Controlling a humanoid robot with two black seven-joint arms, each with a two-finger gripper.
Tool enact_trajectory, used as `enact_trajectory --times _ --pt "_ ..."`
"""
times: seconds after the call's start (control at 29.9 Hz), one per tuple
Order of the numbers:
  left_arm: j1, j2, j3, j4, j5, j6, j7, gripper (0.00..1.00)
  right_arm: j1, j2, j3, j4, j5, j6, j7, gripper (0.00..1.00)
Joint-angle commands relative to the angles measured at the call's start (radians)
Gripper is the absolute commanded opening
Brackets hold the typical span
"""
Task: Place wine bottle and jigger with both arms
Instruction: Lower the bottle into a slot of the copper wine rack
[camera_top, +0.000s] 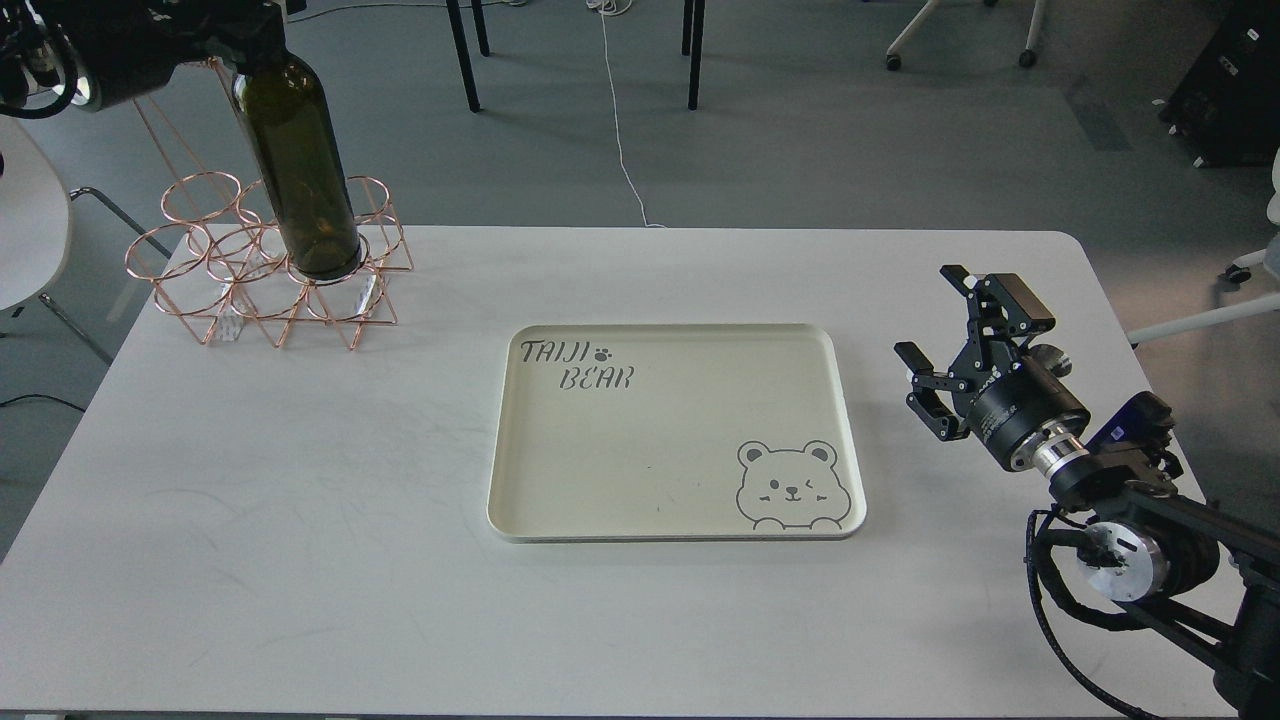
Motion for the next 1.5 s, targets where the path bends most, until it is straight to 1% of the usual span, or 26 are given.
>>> enact_trajectory --times 0.0,0.13,0.27,0.4,0.64,0.87,1.07,1.14,1.2,1.34,1.4,1.47 --pt "0.013 0.0 0.0 0.001 -0.006 0.007 0.0 0.12 0.0 0.0 0.001 0.0 0.0 0.0 0.0 0.97" --pt "0.034 -0.004 0.0 0.024 -0.013 0.033 0.0 0.12 0.0 0.0 0.001 0.0 0.0 0.0 0.0 0.97" --pt "0.067 -0.006 -0.001 0.039 -0.042 0.042 0.0 0.12 0.0 0.0 0.0 0.0 0.0 0.0 0.0 0.97" --pt "0.1 -0.01 -0.001 0.062 -0.065 0.074 0.0 0.13 -0.002 0.0 0.0 0.0 0.0 0.0 0.0 0.97" --pt "0.142 -0.03 -0.003 0.088 -0.08 0.1 0.0 0.14 -0.003 0.0 0.0 0.0 0.0 0.0 0.0 0.97" --pt "0.156 -0.059 -0.003 0.11 -0.094 0.106 0.0 0.19 -0.005 0.0 0.0 0.002 0.0 0.0 0.0 0.97" --pt "0.173 -0.07 -0.003 0.111 -0.095 0.108 0.0 0.26 -0.008 0.0 0.0 0.002 0.0 0.0 0.0 0.97" --pt "0.177 -0.072 -0.003 0.111 -0.095 0.108 0.0 0.31 -0.011 0.0 0.0 0.002 0.0 0.0 0.0 0.97" --pt "0.179 -0.072 -0.003 0.111 -0.095 0.108 0.0 0.38 -0.011 0.0 0.0 0.002 0.0 0.0 0.0 0.97" --pt "0.179 -0.072 -0.003 0.111 -0.095 0.108 0.0 0.59 -0.011 0.0 0.0 0.002 0.0 0.0 0.0 0.97" --pt "0.179 -0.072 -0.003 0.111 -0.095 0.108 0.0 0.68 -0.011 0.0 0.0 0.003 0.0 0.0 0.0 0.97" --pt "0.179 -0.072 -0.003 0.111 -0.097 0.108 0.0 0.74 -0.011 0.0 0.0 0.003 0.0 0.0 0.0 0.97"
